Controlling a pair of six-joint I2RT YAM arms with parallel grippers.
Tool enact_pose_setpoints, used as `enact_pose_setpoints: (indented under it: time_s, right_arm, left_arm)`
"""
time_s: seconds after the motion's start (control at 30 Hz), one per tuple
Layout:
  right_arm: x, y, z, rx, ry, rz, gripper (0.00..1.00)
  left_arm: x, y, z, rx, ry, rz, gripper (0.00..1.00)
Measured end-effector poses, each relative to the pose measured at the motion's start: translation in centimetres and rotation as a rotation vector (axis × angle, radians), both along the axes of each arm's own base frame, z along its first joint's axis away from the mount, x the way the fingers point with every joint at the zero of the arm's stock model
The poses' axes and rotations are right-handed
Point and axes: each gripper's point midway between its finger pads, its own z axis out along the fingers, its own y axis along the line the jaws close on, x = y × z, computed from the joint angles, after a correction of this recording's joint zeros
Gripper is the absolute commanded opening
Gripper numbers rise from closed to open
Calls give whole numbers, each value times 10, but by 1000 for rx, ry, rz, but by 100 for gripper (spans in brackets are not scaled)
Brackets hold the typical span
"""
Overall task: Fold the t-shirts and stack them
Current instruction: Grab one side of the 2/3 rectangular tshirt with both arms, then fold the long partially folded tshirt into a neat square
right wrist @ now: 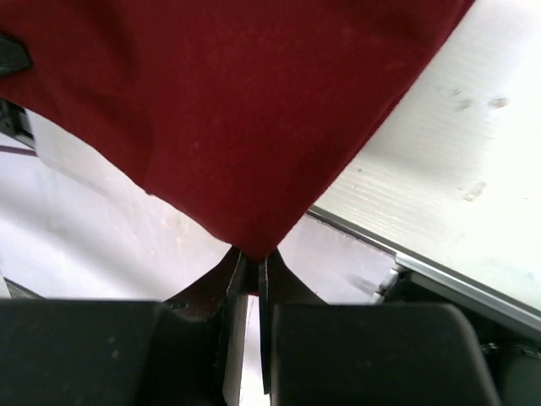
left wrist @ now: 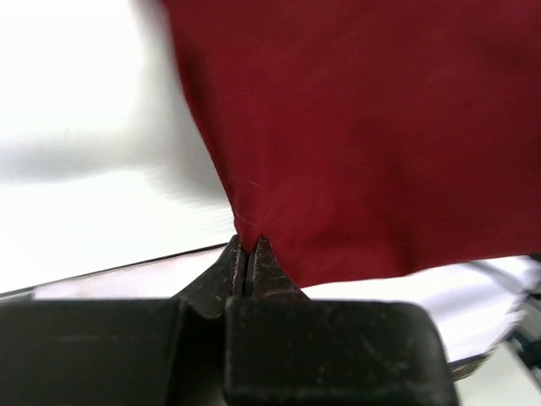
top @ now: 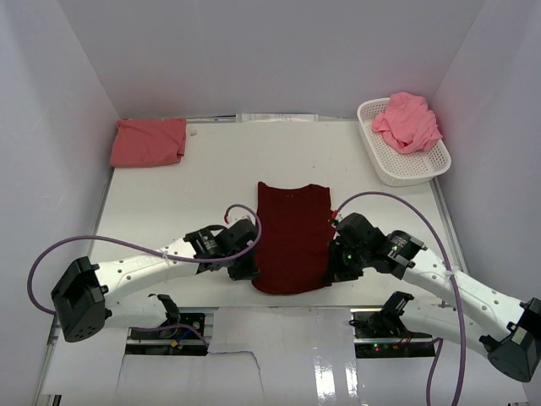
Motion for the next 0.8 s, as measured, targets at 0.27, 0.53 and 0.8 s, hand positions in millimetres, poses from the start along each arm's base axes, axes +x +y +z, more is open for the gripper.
enact_pose_setpoints:
  time_s: [0.27,0.53,0.8]
  right_arm:
    - [42,6,51,-64,-140,-45,8]
    - [92,-16,47,-183,-188,-127,8]
    - [144,-24,50,-191,-248,-161,8]
  left_arm:
    - [77,-16,84,-99,-186,101,0]
    - [130,6,59,-13,-163,161,0]
    - [180,0,78,-49,-226,161,0]
